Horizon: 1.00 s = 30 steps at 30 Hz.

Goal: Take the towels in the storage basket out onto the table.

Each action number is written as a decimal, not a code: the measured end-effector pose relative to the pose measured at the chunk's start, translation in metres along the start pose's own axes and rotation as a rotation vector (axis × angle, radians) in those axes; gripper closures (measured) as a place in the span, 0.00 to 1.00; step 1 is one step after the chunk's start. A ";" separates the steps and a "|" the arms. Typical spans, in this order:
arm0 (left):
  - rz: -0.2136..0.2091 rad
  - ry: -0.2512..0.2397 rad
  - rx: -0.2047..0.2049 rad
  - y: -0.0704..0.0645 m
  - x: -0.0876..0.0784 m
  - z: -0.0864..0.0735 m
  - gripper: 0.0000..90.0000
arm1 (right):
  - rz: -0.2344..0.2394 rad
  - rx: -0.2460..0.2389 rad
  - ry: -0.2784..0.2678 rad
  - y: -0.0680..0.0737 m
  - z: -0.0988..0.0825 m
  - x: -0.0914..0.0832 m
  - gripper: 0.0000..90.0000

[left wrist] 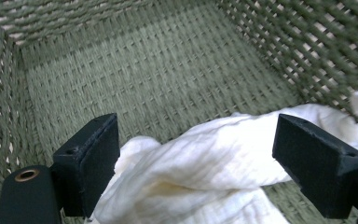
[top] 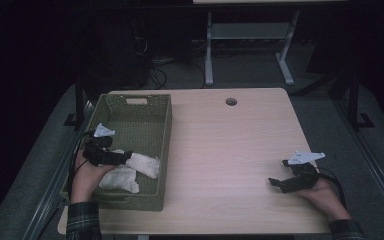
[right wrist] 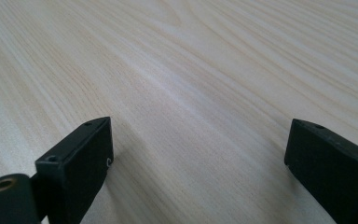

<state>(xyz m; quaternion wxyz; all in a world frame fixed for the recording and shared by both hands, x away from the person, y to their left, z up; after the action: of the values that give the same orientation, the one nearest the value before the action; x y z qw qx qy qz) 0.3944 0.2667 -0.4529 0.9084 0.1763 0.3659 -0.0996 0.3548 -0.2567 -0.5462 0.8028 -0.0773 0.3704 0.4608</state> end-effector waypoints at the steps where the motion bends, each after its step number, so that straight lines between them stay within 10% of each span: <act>1: 0.002 0.011 0.005 0.001 0.002 -0.002 0.16 | 0.000 0.000 0.000 0.000 0.000 0.000 0.08; 19: 0.020 0.183 0.016 0.000 0.023 -0.025 0.27 | 0.000 0.000 0.000 0.000 0.000 0.000 0.08; 30: -0.043 0.201 -0.020 -0.004 0.015 -0.024 0.91 | -0.002 0.002 0.001 0.000 0.000 0.000 0.08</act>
<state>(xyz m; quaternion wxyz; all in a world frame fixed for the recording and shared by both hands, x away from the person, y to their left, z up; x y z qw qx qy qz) 0.3883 0.2720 -0.4803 0.8663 0.1684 0.4601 -0.0972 0.3550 -0.2567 -0.5461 0.8033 -0.0772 0.3709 0.4596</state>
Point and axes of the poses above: each handheld gripper's, and its own axes: x roughly forward along the jaws, z roughly out of its top, y roughly to its left, the point moved 9 cm from there along x, roughly forward along the jaws, and after that the axes turned 15 degrees about z, right-handed, at the moved point
